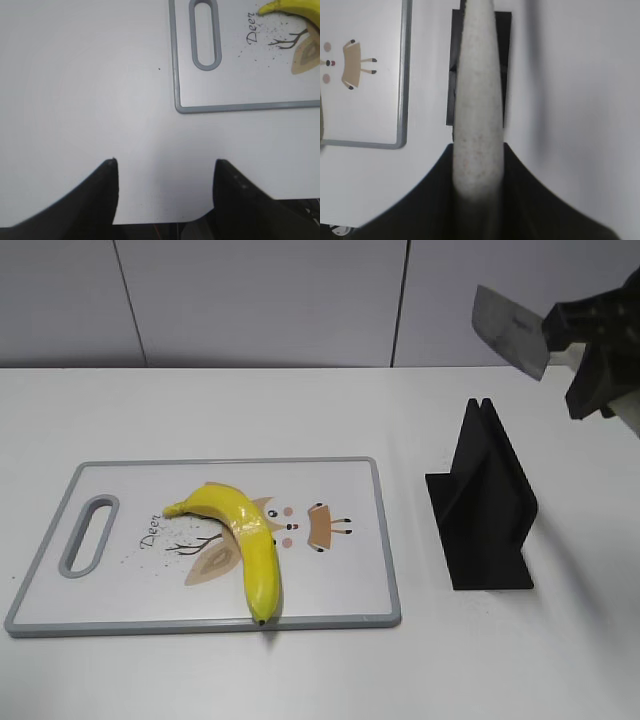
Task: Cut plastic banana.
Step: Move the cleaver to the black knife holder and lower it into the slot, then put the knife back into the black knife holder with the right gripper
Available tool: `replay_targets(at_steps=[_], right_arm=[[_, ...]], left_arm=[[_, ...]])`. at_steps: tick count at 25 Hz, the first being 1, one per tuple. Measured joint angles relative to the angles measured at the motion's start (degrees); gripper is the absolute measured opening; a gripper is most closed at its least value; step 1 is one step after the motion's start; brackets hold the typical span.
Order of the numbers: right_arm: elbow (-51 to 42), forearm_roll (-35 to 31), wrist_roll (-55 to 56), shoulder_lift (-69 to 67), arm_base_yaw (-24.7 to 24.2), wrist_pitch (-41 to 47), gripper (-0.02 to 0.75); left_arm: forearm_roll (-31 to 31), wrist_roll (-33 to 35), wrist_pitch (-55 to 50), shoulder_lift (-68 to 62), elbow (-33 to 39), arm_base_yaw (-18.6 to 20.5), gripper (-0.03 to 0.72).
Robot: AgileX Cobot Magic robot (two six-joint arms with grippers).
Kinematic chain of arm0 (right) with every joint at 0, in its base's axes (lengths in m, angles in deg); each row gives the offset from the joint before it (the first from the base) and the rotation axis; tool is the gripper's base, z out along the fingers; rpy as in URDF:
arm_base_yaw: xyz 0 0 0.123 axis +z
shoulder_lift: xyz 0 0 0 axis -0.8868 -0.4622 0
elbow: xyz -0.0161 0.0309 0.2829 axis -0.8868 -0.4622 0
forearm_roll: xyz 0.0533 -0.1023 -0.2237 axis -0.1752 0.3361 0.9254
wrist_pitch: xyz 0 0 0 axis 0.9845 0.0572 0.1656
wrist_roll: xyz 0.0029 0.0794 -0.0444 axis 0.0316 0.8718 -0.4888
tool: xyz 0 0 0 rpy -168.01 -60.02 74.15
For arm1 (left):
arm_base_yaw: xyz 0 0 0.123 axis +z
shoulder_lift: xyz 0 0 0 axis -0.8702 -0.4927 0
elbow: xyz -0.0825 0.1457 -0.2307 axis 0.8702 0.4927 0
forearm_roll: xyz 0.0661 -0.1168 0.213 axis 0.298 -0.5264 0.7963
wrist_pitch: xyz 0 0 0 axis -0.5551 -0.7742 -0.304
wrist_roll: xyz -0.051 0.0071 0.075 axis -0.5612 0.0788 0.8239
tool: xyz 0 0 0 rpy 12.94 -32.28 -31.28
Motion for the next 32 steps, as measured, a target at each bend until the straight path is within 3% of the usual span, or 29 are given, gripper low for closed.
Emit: replay_targets(at_steps=[5, 11, 23, 32], right_arm=[[-4.3, -1.7, 0.3, 0.0, 0.0, -3.7, 0.189], [-8.4, -1.7, 0.5, 0.0, 0.0, -8.1, 0.189], [-13.6, -1.9, 0.6, -0.2, 0.0, -11.8, 0.189], [-16.0, -3.6, 0.6, -3.0, 0.1, -13.6, 0.189]], left_arm=[[-0.1, 0.0, 2.4, 12.9, 8.6, 0.0, 0.577], [-0.1, 0.0, 4.5, 27.8, 14.2, 0.0, 0.562], [0.5, -0.1, 8.1, 48.1, 16.9, 0.0, 0.516], [0.5, -0.1, 7.4, 48.7, 17.1, 0.0, 0.505]])
